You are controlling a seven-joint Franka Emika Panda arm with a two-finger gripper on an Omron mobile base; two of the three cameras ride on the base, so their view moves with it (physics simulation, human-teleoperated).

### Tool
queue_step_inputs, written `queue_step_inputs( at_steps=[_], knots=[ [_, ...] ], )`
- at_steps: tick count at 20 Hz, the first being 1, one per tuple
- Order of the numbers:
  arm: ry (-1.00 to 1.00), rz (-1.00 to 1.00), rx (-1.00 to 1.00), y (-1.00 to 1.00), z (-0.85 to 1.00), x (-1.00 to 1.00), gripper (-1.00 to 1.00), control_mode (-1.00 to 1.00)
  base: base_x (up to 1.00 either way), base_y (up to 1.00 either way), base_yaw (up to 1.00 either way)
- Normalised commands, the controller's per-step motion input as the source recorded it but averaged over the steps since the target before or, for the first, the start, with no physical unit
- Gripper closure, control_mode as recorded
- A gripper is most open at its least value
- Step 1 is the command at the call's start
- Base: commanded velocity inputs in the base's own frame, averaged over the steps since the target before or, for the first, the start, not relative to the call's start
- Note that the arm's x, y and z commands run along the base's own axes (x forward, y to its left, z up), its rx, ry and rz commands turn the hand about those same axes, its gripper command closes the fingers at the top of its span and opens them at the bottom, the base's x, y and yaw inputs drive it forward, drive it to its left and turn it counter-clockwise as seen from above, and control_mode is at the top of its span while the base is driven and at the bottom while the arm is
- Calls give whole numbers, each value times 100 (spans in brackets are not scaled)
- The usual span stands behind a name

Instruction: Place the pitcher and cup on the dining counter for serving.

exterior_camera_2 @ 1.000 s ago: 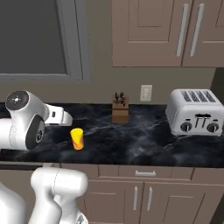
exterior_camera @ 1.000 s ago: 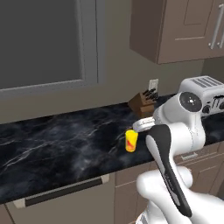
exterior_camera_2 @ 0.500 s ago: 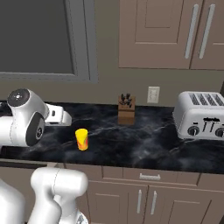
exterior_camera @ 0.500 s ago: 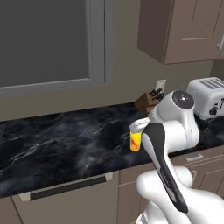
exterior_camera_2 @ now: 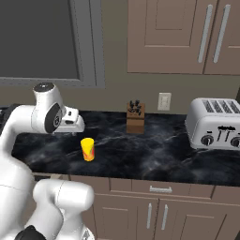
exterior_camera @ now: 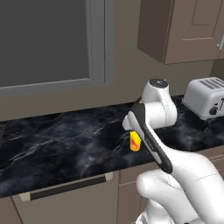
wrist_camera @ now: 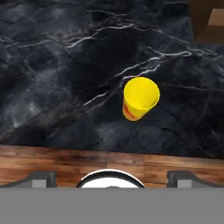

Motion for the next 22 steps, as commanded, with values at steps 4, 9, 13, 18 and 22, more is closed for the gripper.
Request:
queue_step_inputs(
  at_steps=[4, 9, 13, 18, 22],
  knots=[
    [6, 0, 0, 0, -39, 42, -100, -100, 0, 0, 0],
    [5, 0, 0, 0, -42, 44, -100, -100, 0, 0, 0],
    [4, 0, 0, 0, -50, 44, -100, -100, 0, 0, 0],
    [5, 0, -1, 0, -58, 39, -100, -100, 0, 0, 0],
    [5, 0, -1, 0, -55, 39, -100, -100, 0, 0, 0]
  ],
)
